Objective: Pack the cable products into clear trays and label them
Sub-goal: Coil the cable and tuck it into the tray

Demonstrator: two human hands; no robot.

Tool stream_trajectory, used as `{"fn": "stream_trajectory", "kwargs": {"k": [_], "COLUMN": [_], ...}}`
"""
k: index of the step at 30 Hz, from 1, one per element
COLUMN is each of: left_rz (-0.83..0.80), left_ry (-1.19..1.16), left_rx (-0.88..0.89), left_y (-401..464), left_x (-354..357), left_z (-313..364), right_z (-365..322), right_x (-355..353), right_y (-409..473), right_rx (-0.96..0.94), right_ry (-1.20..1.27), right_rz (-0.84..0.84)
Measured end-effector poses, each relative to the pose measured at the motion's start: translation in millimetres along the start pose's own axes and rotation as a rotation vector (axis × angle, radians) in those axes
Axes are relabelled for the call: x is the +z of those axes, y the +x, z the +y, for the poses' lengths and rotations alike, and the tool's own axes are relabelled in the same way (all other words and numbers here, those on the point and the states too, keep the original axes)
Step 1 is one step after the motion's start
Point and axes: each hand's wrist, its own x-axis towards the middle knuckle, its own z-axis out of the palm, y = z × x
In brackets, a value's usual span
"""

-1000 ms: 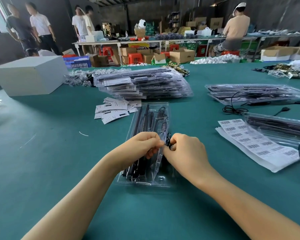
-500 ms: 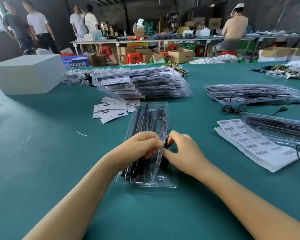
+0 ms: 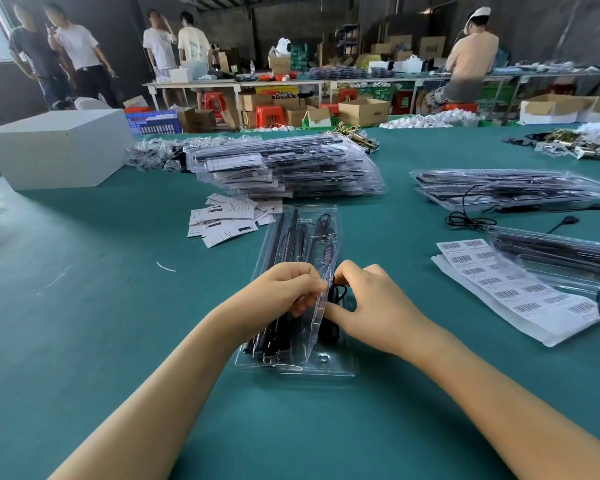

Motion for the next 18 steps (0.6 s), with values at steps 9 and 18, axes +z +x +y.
{"fn": "stream_trajectory", "kwargs": {"k": [9,18], "left_rz": [0.011,0.043], "left_ry": [0.002,0.079], "left_rx": [0.001,0.010], "left_y": [-0.1,-2.1], "left_x": [2.0,8.2], "left_z": [1.7,4.3], "right_z": [0.0,22.4], "right_x": [-2.4,-11.4], "right_y": [-3.6,8.5], "right_rx": [-0.254,-0.197], "right_ry": [-0.252,0.060], "right_rz": [0.033,-0.015]}}
